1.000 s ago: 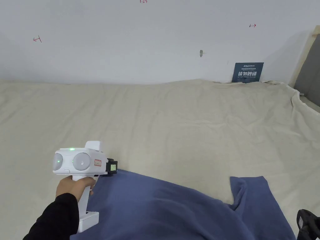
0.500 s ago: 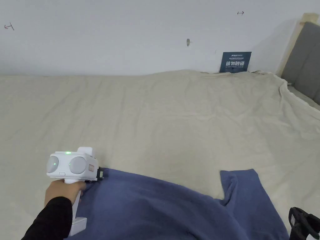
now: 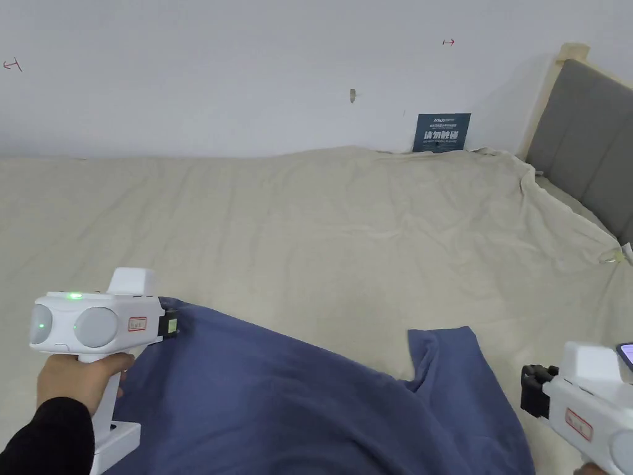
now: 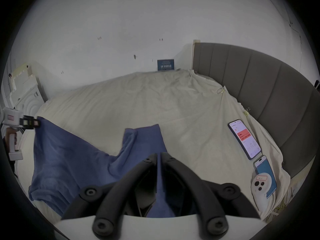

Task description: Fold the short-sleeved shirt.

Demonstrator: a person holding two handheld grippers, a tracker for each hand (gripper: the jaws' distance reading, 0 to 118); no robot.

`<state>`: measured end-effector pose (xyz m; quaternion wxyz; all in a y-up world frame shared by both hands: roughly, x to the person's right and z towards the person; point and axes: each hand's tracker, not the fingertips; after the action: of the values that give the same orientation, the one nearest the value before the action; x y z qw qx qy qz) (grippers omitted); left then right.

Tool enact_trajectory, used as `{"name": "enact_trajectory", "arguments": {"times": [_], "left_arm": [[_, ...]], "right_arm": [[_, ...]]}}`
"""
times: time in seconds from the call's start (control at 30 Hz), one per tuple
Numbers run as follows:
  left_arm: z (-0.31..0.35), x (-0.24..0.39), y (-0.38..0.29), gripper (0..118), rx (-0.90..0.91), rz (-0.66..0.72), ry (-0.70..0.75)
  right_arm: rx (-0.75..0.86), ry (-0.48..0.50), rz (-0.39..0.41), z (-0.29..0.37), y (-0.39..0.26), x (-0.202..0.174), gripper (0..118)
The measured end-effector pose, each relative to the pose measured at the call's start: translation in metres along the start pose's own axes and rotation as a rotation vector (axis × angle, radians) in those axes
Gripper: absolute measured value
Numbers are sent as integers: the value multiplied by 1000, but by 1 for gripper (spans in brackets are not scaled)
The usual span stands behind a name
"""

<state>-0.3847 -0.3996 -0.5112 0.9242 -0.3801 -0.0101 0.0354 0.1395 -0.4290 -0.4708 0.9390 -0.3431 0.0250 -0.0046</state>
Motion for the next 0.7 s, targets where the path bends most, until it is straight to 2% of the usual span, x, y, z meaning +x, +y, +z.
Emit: {"name": "enact_trajectory", "arguments": {"times": [0.03,0.13,0.17,0.2,0.3,0.37,0.43,0.53,0.63,0.7], "left_arm": [[7,1,0,0,10,-8,1],[22,1,1,0,22,-16,-3],[26,1,1,0,24,-16,-4],[30,2,0,0,31,-18,-5],[33,1,0,0,35,-17,0],[34,2,-1,0,33,-15,3],[31,2,-2,0,30,-19,8],[24,-1,-4,0,22,-15,11],[23,-2,-6,0,20,-7,9],[23,-2,-9,0,18,-6,8]], "right_arm": [[-19,-2,-5,-10,3,2,10],[-112,-18,10,-39,4,8,66],[-145,-18,14,-50,5,9,77],[-163,-20,3,-53,1,5,78],[-231,-41,-19,-80,-2,6,77],[-273,-41,0,-95,-10,5,76],[-307,-56,22,-108,-14,-1,70],[-362,-67,31,-122,-27,-6,50],[-336,-86,30,-122,-35,-9,45],[-329,-78,17,-120,-33,-11,15]]}}
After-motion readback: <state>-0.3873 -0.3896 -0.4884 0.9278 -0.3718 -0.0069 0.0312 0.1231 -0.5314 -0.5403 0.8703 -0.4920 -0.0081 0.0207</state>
